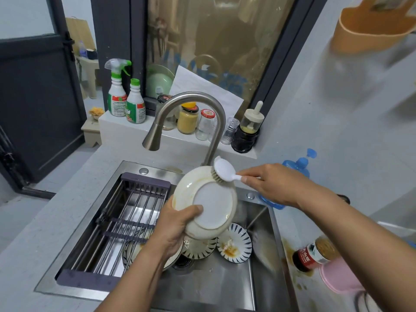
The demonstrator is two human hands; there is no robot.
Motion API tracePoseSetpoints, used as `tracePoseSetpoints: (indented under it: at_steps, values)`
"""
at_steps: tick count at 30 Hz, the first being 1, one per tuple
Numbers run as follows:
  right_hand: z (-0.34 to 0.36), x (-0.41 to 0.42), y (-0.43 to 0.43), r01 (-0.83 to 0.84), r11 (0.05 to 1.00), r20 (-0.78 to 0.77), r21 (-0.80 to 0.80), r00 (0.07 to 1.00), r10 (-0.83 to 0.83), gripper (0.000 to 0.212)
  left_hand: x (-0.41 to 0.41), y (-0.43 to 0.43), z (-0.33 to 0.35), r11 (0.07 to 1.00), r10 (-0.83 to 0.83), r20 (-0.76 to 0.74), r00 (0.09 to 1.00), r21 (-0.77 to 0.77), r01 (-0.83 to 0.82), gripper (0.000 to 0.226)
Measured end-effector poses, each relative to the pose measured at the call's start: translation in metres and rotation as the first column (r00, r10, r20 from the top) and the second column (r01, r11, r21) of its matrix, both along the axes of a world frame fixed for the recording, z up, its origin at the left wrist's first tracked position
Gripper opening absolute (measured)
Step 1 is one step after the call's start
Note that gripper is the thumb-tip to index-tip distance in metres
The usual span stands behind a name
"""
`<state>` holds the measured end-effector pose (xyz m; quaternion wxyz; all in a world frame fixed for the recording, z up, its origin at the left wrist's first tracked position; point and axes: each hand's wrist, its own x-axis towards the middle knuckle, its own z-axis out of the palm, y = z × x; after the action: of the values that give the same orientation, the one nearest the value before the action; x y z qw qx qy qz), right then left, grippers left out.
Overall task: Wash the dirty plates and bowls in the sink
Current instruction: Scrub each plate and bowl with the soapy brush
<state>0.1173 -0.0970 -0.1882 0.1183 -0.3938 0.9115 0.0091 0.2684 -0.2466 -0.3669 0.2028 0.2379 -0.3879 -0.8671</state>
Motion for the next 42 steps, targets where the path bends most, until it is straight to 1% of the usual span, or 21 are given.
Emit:
tracePoseSetpoints:
  at_steps: [2,4,6,9,12,15,18,20,21,24,25,28,29,30,32,34,36,37,39,41,42]
  values:
    - [-0.002,-0.011,0.006,0.053,0.998,0.06,-0.047,0.997,-0.05,0.032,-0.001,-0.006,0.002,0.996,0.032,-0.073,0.997,0.088,-0.026,0.07]
    - [-0.005,-0.017,0.013,0.085,0.992,0.095,-0.09,0.993,-0.076,0.033,-0.005,-0.01,0.002,0.98,0.059,-0.133,0.989,0.199,-0.032,0.071]
    - [-0.007,-0.015,0.018,0.09,0.99,0.104,-0.113,0.992,-0.078,0.031,-0.007,-0.009,0.003,0.95,0.068,-0.182,0.981,0.311,-0.008,0.071]
    - [-0.016,-0.004,0.025,0.081,0.991,0.095,-0.108,0.993,-0.071,0.03,-0.011,-0.005,0.001,0.909,0.084,-0.211,0.974,0.416,0.012,0.068]
    - [-0.03,0.011,0.032,0.011,0.999,-0.007,-0.039,1.0,-0.012,0.033,-0.014,-0.001,-0.001,0.85,0.124,-0.178,0.976,0.527,-0.012,0.061]
    - [-0.04,0.033,0.033,-0.074,0.997,-0.095,0.026,0.993,0.076,0.037,-0.019,0.001,-0.003,0.777,0.174,-0.151,0.973,0.628,-0.042,0.07]
    - [-0.044,0.047,0.033,-0.138,0.988,-0.172,0.07,0.974,0.148,0.039,-0.02,0.002,-0.008,0.733,0.185,-0.143,0.972,0.679,-0.039,0.07]
    - [-0.043,0.044,0.037,-0.114,0.991,-0.166,0.066,0.978,0.123,0.039,-0.019,0.003,-0.013,0.727,0.167,-0.139,0.976,0.686,-0.027,0.073]
    - [-0.039,0.039,0.039,-0.077,0.996,-0.135,0.051,0.987,0.083,0.038,-0.017,0.004,-0.016,0.727,0.158,-0.147,0.976,0.687,-0.014,0.078]
    - [-0.032,0.016,0.043,0.044,0.998,-0.001,-0.052,0.999,-0.044,0.035,-0.011,0.005,-0.02,0.71,0.11,-0.247,0.963,0.697,0.097,0.114]
    - [-0.031,0.008,0.044,0.074,0.993,0.048,-0.09,0.996,-0.07,0.033,-0.009,0.006,-0.02,0.709,0.088,-0.279,0.956,0.692,0.136,0.119]
    - [-0.024,-0.008,0.04,0.128,0.969,0.181,-0.211,0.979,-0.09,0.024,-0.007,0.008,-0.019,0.728,0.032,-0.328,0.944,0.655,0.203,0.118]
    - [-0.022,-0.011,0.037,0.137,0.962,0.199,-0.235,0.976,-0.091,0.024,-0.006,0.009,-0.019,0.73,0.019,-0.328,0.945,0.65,0.211,0.116]
    - [-0.019,-0.013,0.035,0.138,0.961,0.193,-0.239,0.977,-0.092,0.025,-0.006,0.01,-0.019,0.74,-0.001,-0.325,0.946,0.636,0.219,0.114]
    - [-0.015,-0.013,0.03,0.132,0.965,0.129,-0.227,0.986,-0.104,0.029,-0.007,0.01,-0.014,0.768,-0.033,-0.305,0.952,0.602,0.219,0.111]
    - [-0.011,-0.003,0.028,0.09,0.982,0.016,-0.164,0.996,-0.089,0.032,-0.008,0.01,-0.012,0.799,-0.049,-0.301,0.953,0.561,0.218,0.097]
    - [-0.007,0.015,0.024,-0.023,1.0,-0.136,0.008,0.99,0.024,0.035,-0.01,0.008,-0.012,0.823,-0.06,-0.307,0.95,0.523,0.221,0.069]
    - [-0.008,0.025,0.021,-0.072,0.993,-0.189,0.098,0.978,0.09,0.038,-0.011,0.007,-0.013,0.838,-0.06,-0.309,0.949,0.501,0.216,0.066]
    - [-0.016,0.041,0.012,-0.166,0.962,-0.253,0.218,0.942,0.22,0.041,-0.016,0.007,-0.017,0.873,-0.089,-0.307,0.947,0.435,0.223,0.07]
    - [-0.024,0.049,0.001,-0.226,0.939,-0.277,0.258,0.914,0.296,0.041,-0.017,0.012,-0.014,0.895,-0.107,-0.27,0.957,0.393,0.211,0.068]
    - [-0.027,0.049,-0.003,-0.225,0.938,-0.289,0.264,0.909,0.3,0.04,-0.017,0.015,-0.015,0.901,-0.112,-0.254,0.961,0.382,0.206,0.066]
